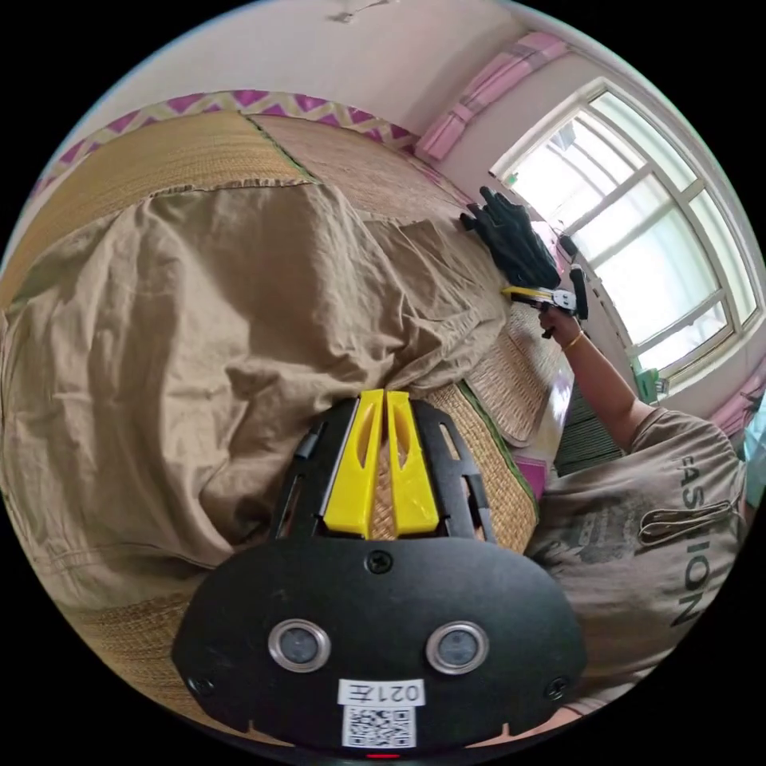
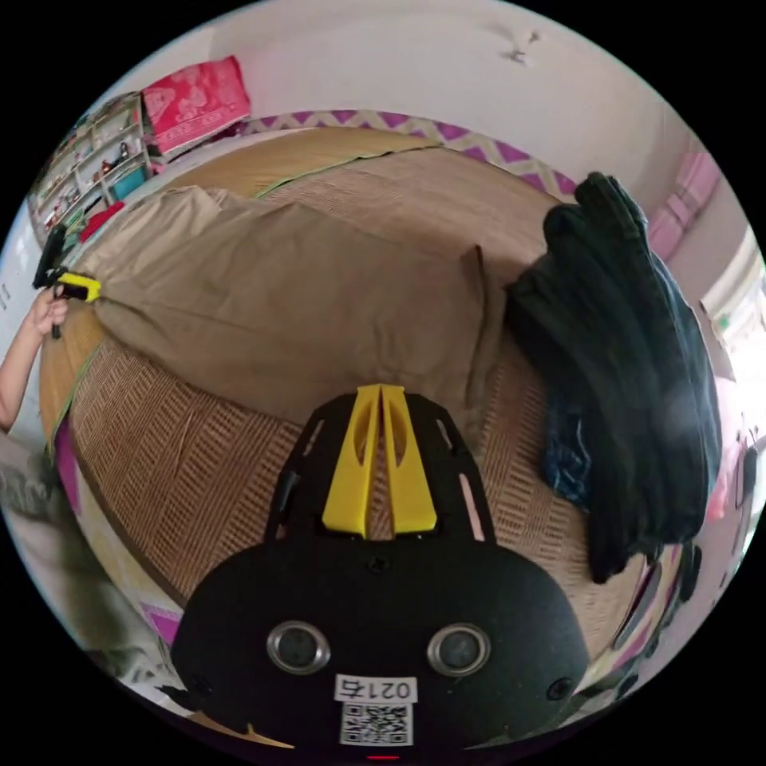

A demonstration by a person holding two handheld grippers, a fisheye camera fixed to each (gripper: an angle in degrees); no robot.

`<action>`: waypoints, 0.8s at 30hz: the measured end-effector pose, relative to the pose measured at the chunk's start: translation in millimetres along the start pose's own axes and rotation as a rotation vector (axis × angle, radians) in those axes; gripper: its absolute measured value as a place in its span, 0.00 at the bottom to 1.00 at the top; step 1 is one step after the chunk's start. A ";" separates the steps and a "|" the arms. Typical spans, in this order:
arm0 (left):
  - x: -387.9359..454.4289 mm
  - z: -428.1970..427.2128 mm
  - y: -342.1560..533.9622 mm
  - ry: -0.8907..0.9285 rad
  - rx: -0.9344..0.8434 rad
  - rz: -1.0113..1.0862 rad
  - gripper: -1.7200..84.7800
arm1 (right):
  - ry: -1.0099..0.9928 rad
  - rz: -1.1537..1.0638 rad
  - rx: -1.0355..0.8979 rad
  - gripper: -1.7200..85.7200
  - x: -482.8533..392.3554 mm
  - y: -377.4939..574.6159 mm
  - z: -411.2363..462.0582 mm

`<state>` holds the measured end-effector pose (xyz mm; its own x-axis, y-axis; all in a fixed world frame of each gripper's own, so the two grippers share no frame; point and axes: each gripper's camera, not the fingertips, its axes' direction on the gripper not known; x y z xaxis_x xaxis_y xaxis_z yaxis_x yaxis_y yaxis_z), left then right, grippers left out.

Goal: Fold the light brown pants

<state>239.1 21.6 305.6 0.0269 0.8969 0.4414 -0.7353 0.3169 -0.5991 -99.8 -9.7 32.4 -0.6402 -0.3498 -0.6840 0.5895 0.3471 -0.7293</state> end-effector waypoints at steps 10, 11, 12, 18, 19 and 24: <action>-10.3 -99.3 112.4 0.107 0.324 -0.046 0.01 | -0.326 0.708 0.145 0.15 232.7 128.4 -38.9; -20.6 -112.8 127.1 0.118 0.364 -0.080 0.01 | -0.425 0.779 0.147 0.15 255.2 142.9 -29.0; -26.3 -119.0 134.5 0.124 0.380 -0.098 0.01 | -0.447 0.813 0.178 0.15 265.0 150.1 -28.9; -76.4 -161.8 215.1 0.155 0.524 -0.257 0.01 | -0.713 0.982 0.228 0.17 336.0 166.9 -9.0; -83.3 -166.6 231.3 0.151 0.541 -0.278 0.01 | -0.691 0.974 0.211 0.16 341.5 161.6 -11.5; -102.8 -169.3 285.0 0.060 0.563 -0.314 0.01 | -0.669 0.947 0.135 0.12 355.0 132.7 -10.9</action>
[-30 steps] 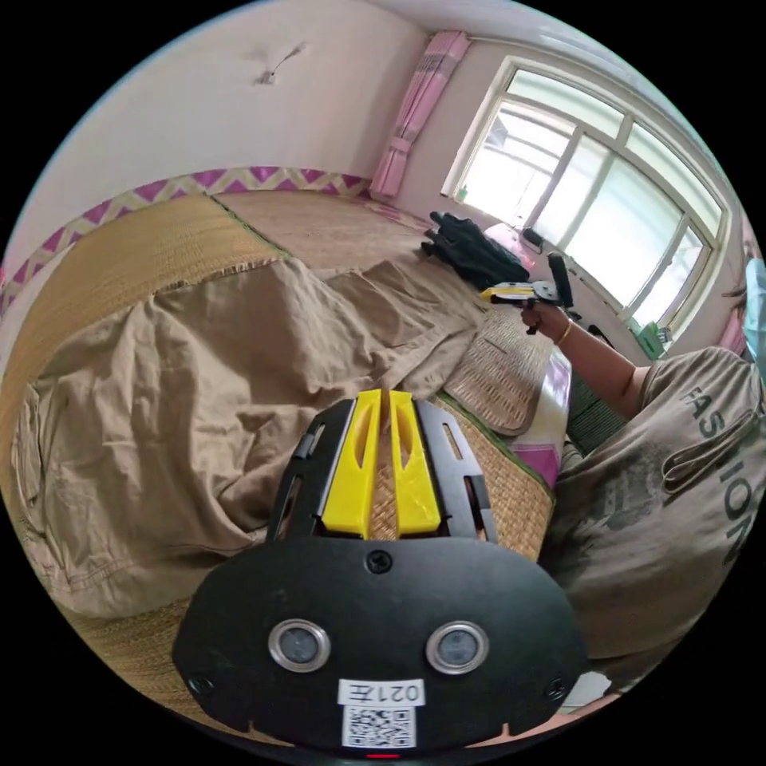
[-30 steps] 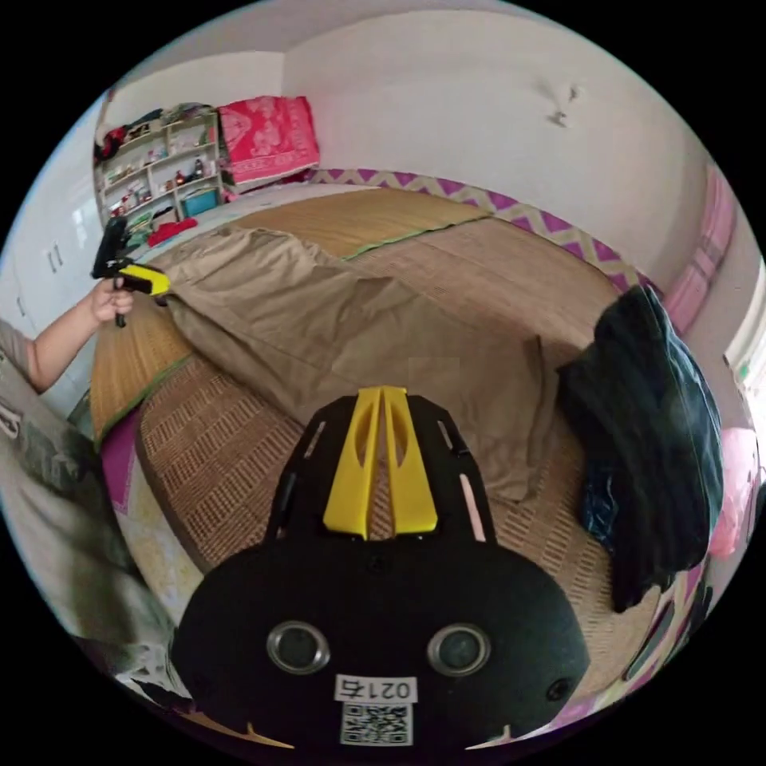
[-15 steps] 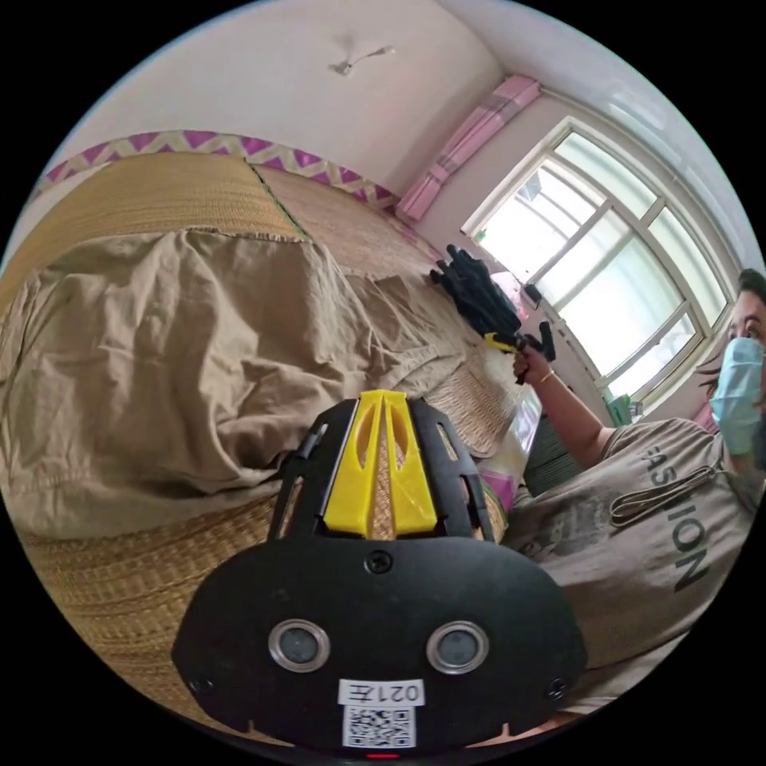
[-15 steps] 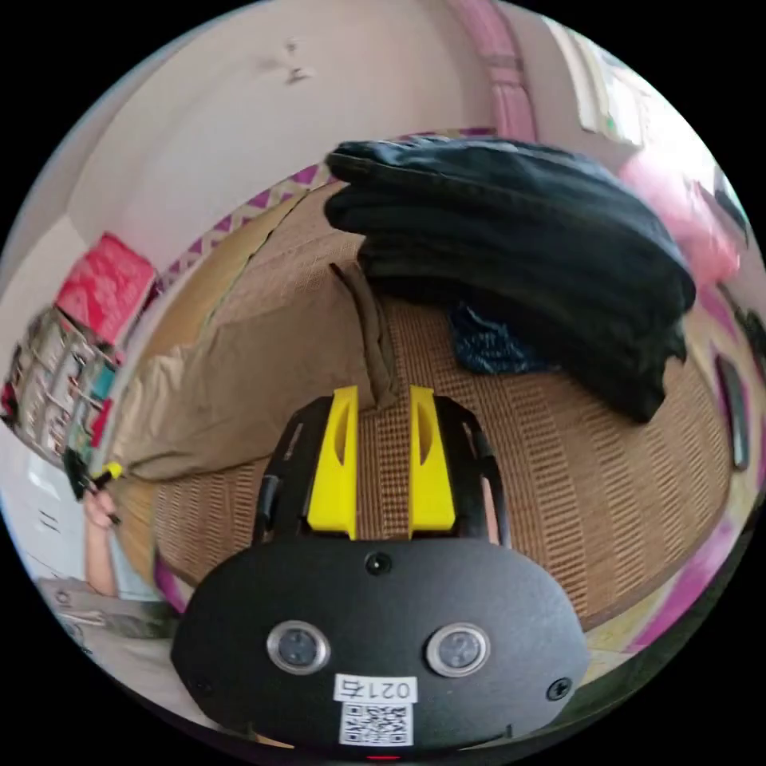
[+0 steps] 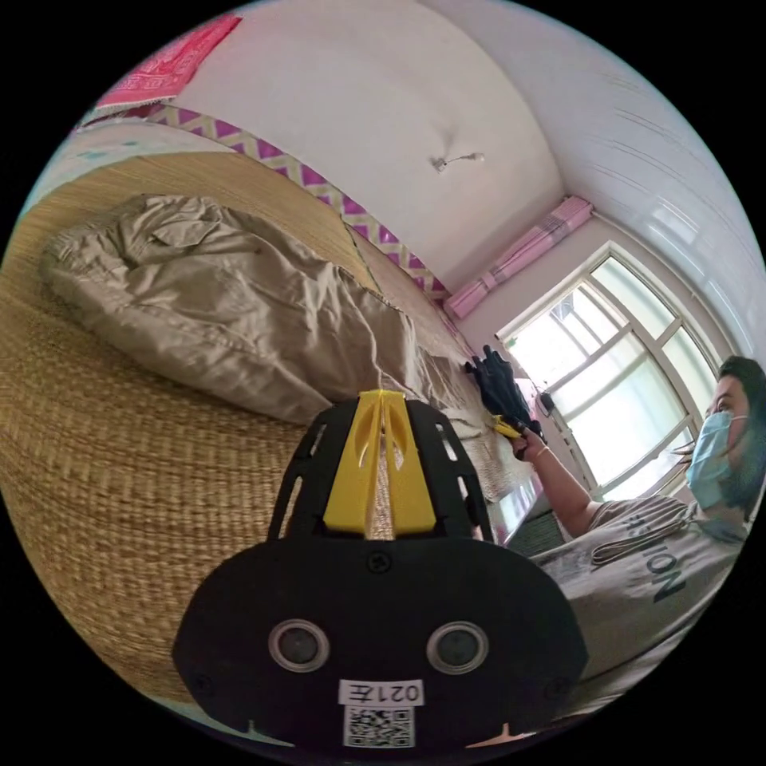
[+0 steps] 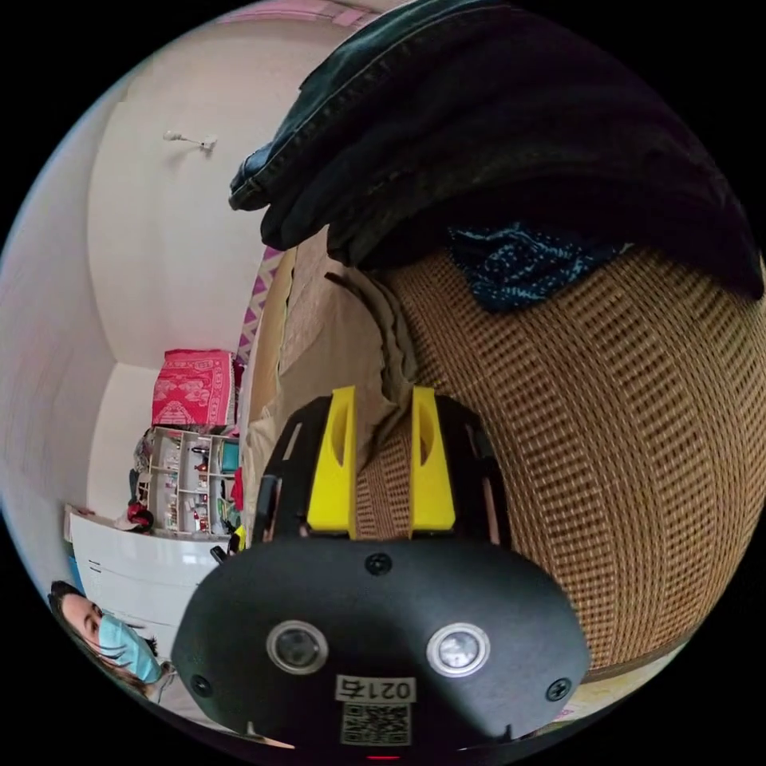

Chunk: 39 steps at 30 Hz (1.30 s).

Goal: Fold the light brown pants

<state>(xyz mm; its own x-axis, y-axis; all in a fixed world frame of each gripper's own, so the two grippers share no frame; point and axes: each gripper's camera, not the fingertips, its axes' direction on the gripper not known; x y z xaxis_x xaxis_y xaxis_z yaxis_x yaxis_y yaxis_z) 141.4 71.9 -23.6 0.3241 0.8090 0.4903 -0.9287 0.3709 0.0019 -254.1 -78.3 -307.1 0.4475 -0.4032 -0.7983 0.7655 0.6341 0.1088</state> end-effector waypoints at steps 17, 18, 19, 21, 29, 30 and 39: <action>-55.7 -25.5 55.9 0.160 0.069 -0.101 0.01 | 0.108 -0.901 -0.008 0.02 -495.8 160.6 85.3; -55.5 -25.5 56.7 0.152 0.067 -0.103 0.01 | 0.132 -0.960 -0.025 0.02 -519.4 181.0 105.1; -55.5 -24.9 58.0 0.140 0.059 -0.108 0.01 | 0.182 -1.062 -0.055 0.02 -559.1 220.8 146.9; -57.2 -23.9 59.9 0.122 0.049 -0.123 0.01 | 0.270 -1.189 -0.099 0.02 -603.4 278.0 217.3; -61.4 -27.0 70.6 0.096 0.040 -0.137 0.01 | 0.500 -1.308 -0.241 0.03 -649.4 404.7 425.6; -61.3 -27.8 71.5 0.096 0.043 -0.134 0.01 | 0.491 -1.296 -0.238 0.03 -654.7 404.6 421.3; -67.7 -36.3 78.6 0.112 0.053 -0.119 0.01 | 0.396 -1.355 -0.251 0.04 -702.2 466.6 429.8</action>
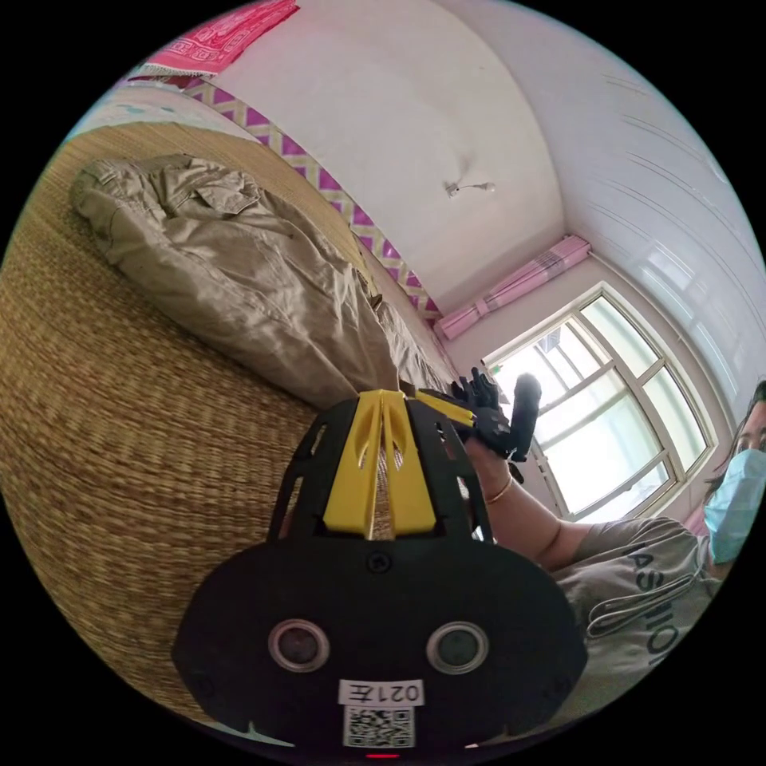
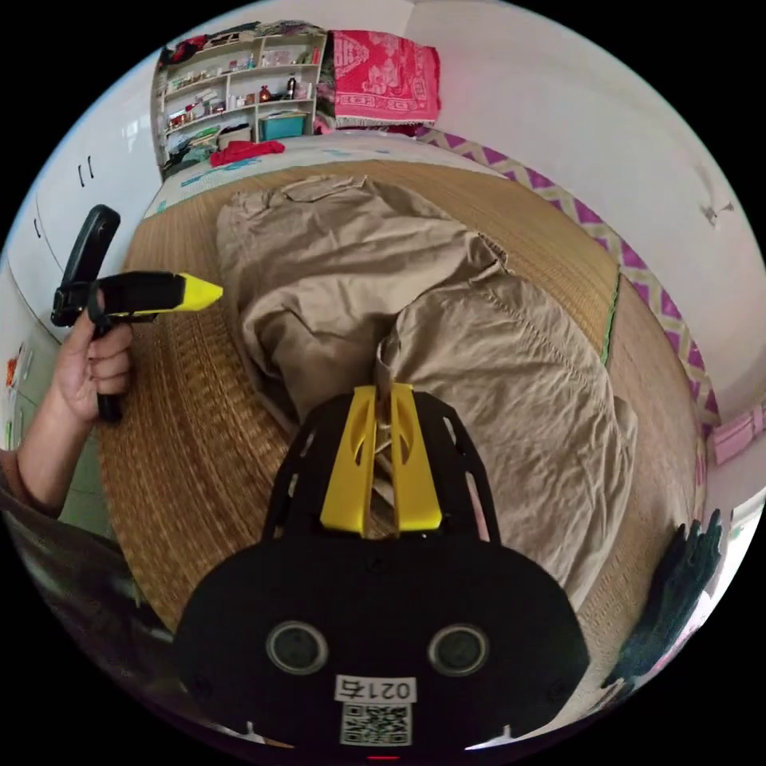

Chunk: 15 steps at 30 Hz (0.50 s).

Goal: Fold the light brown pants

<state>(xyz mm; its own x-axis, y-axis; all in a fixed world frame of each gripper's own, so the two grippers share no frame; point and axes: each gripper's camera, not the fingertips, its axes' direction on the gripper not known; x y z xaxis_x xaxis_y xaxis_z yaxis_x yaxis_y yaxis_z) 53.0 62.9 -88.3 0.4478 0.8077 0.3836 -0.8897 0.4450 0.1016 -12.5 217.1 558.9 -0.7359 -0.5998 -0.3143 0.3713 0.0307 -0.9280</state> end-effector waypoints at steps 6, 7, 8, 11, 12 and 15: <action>-8.3 -6.0 -1.6 -0.015 -0.006 -0.018 0.01 | -0.183 0.166 0.167 0.07 50.7 4.2 -70.7; -9.6 -7.6 -2.2 -0.015 -0.005 -0.019 0.01 | -0.157 0.167 0.196 0.06 55.2 5.6 -81.5; -10.9 -9.3 -3.0 -0.016 -0.006 -0.019 0.01 | -0.140 0.147 0.186 0.04 54.9 3.7 -80.8; -15.2 -14.4 -5.5 -0.017 -0.004 -0.024 0.01 | -0.084 0.083 0.038 0.02 38.8 -11.1 -36.6; -16.3 -15.2 -6.1 -0.016 -0.005 -0.026 0.01 | -0.067 0.067 0.007 0.02 33.2 -14.2 -26.6; -20.7 -23.2 -8.8 -0.002 0.008 -0.024 0.01 | 0.077 -0.021 0.014 0.01 8.7 -26.9 -24.0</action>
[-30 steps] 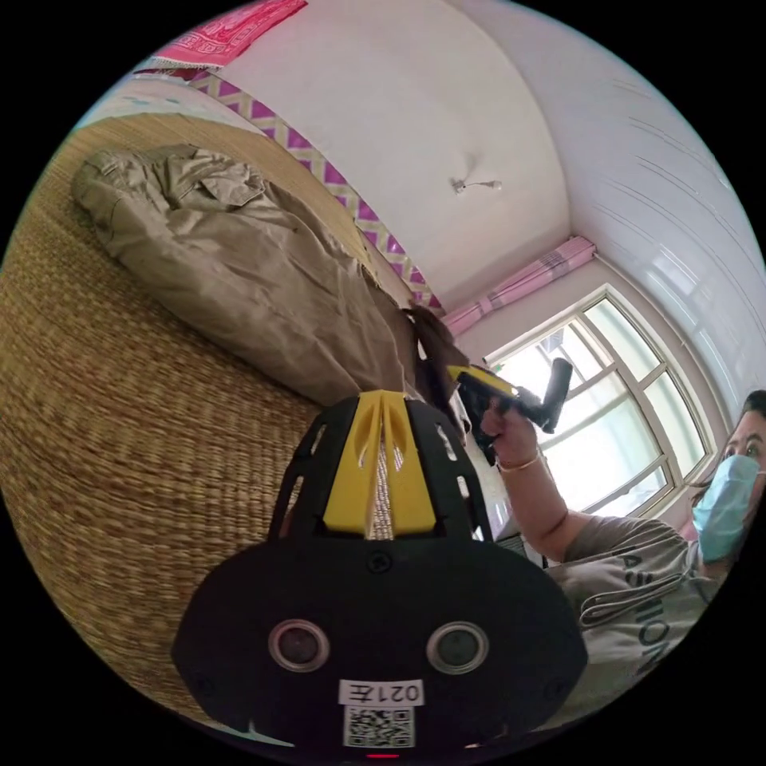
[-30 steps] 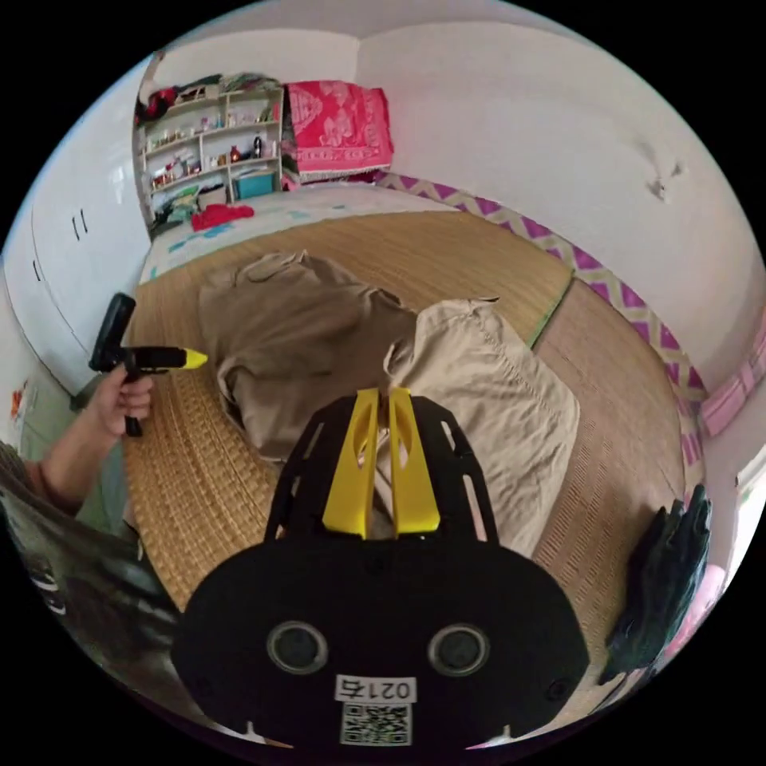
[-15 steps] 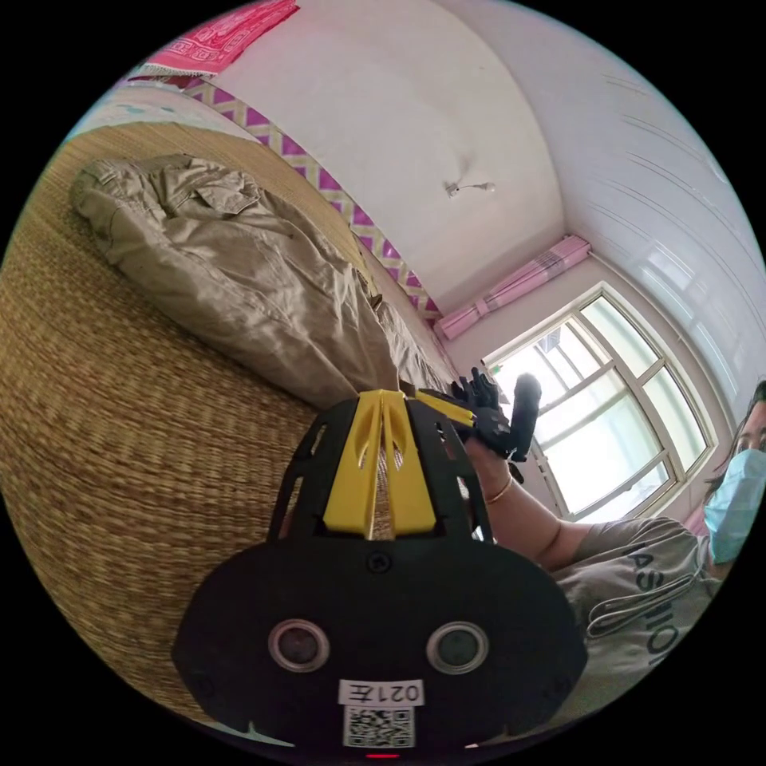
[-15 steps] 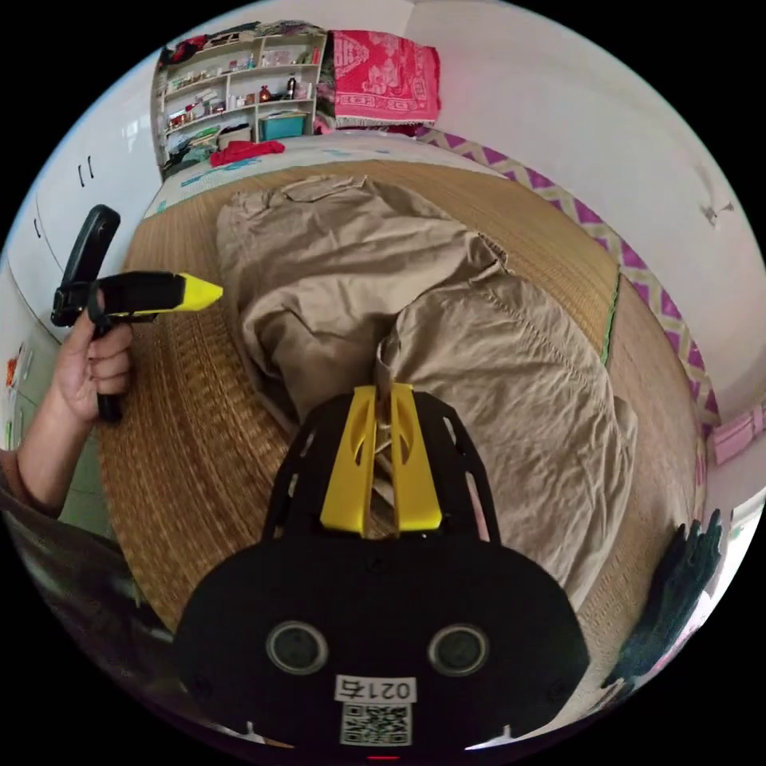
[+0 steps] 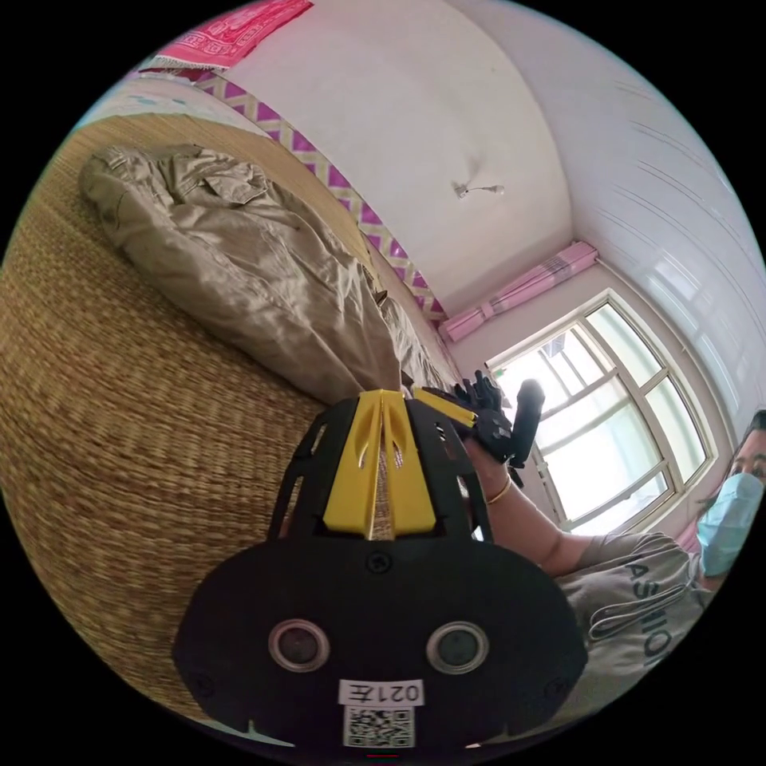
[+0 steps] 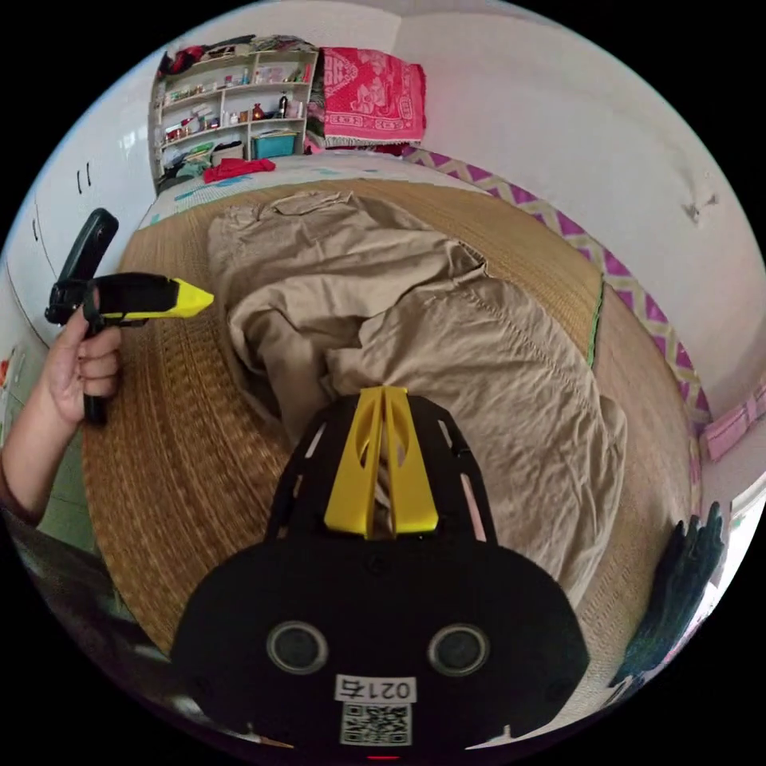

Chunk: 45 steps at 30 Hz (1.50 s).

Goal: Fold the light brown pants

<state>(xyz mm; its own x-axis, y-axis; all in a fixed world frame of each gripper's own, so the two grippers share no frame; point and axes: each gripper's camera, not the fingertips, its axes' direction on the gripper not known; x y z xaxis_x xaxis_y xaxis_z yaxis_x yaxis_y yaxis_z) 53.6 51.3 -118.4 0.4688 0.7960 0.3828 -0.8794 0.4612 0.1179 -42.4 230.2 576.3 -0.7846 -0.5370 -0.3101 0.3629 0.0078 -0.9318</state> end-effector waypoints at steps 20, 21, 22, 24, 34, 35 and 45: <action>-118.4 -177.1 -130.1 -0.304 0.361 -0.493 0.21 | -0.321 0.474 0.263 0.01 250.3 268.9 -187.5; -118.3 -173.2 -139.3 -0.311 0.349 -0.492 0.21 | -0.321 0.495 0.268 0.01 256.6 283.3 -194.3; -117.6 -166.0 -154.8 -0.335 0.344 -0.500 0.21 | -0.315 0.541 0.280 0.01 267.9 311.8 -207.4; -118.4 -152.4 -175.9 -0.353 0.352 -0.511 0.21 | -0.304 0.613 0.297 0.01 282.6 352.1 -223.5; 17.5 -126.7 -244.9 -0.255 0.488 -0.265 0.03 | -0.209 0.828 0.381 0.01 343.0 492.4 -226.5; 71.4 -119.1 -254.9 -0.263 0.484 -0.160 0.03 | -0.236 0.814 0.379 0.01 349.8 502.2 -215.4; 501.0 171.1 -202.7 -0.444 0.122 0.653 0.03 | -0.668 0.834 0.390 0.01 393.4 551.2 -158.6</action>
<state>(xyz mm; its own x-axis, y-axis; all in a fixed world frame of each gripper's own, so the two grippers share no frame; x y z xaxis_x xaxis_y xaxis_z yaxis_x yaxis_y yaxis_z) 452.5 289.5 206.2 -0.1984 0.6482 0.7352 -0.9798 -0.1111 -0.1664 -230.8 157.0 -89.2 0.1570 -0.8305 -0.5345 0.8694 0.3730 -0.3241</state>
